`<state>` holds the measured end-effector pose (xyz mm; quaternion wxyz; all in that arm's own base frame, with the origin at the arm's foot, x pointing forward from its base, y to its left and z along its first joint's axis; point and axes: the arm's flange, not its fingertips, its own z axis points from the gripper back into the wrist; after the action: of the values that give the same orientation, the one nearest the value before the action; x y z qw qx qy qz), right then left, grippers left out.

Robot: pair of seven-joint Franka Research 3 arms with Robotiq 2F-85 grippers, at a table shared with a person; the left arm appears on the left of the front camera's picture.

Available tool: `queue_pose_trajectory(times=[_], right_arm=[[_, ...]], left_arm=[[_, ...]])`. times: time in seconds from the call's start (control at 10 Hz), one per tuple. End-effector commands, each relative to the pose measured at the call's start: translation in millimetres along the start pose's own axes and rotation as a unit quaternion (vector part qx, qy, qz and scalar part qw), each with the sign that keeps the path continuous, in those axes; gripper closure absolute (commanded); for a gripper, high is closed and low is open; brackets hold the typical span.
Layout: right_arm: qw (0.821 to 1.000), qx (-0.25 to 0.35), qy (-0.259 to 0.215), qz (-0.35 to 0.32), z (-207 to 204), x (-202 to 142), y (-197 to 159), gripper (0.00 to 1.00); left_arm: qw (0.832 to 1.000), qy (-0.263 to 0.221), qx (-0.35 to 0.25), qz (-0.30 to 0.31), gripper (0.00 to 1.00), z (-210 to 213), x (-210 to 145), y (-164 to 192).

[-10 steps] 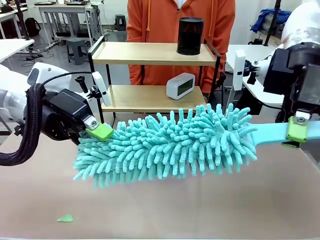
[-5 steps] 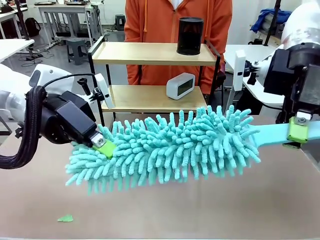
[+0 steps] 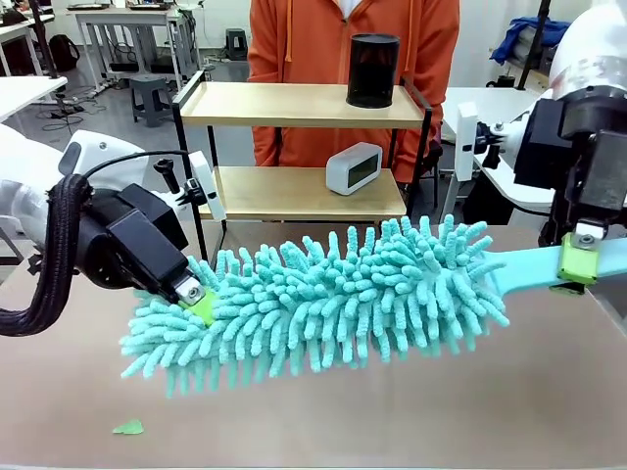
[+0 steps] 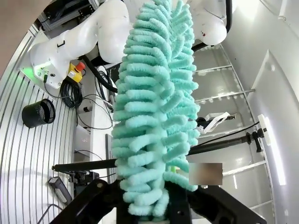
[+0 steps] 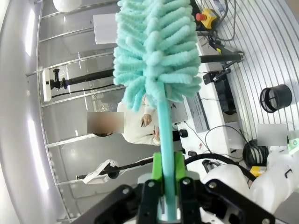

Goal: Clean the shelf.
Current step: Hand the Duster back to the human.

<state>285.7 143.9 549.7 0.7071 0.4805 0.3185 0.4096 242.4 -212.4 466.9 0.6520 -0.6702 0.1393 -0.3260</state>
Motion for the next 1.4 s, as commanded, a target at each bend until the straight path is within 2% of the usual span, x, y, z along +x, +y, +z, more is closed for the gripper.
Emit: queue_pose_trajectory(times=[0.0,0.3,0.4,0.5,0.6,0.8,0.9,1.0,1.1,1.3], right_arm=[[1.0,0.003,-0.016,0.004,0,-5,-6,0.88],[1.0,0.007,-0.027,0.008,3,-7,-7,0.06],[0.999,0.007,-0.037,0.007,5,-10,-8,0.0],[0.998,0.012,-0.054,0.01,7,-13,-9,0.0],[0.996,0.007,-0.093,0.009,12,-16,-11,0.0],[0.973,0.008,-0.233,0.005,27,-29,-20,0.0],[0.945,-0.002,-0.327,-0.014,35,-43,-27,0.0],[0.904,-0.011,-0.426,-0.032,44,-68,-36,0.0],[0.861,-0.023,-0.505,-0.062,53,-98,-47,0.0],[0.736,-0.062,-0.655,-0.161,58,-166,-75,0.0]], left_arm=[[1.0,0.006,0.004,-0.012,1.0,-12,-27,4],[1.0,0.003,0.013,-0.014,1.0,-9,-26,5],[1.0,0.007,0.013,-0.015,1.0,-8,-26,6],[1.0,0.018,0.015,-0.02,1.0,-8,-27,6],[0.999,0.023,0.015,-0.024,1.0,-6,-28,6],[0.999,0.017,0.011,-0.037,1.0,4,-31,3],[0.999,0.01,0.011,-0.042,1.0,12,-34,2],[0.999,-0.005,0.014,-0.046,1.0,27,-40,-1],[0.998,-0.026,0.015,-0.052,1.0,40,-44,-4],[0.995,-0.072,0.019,-0.068,1.0,67,-48,-12]])
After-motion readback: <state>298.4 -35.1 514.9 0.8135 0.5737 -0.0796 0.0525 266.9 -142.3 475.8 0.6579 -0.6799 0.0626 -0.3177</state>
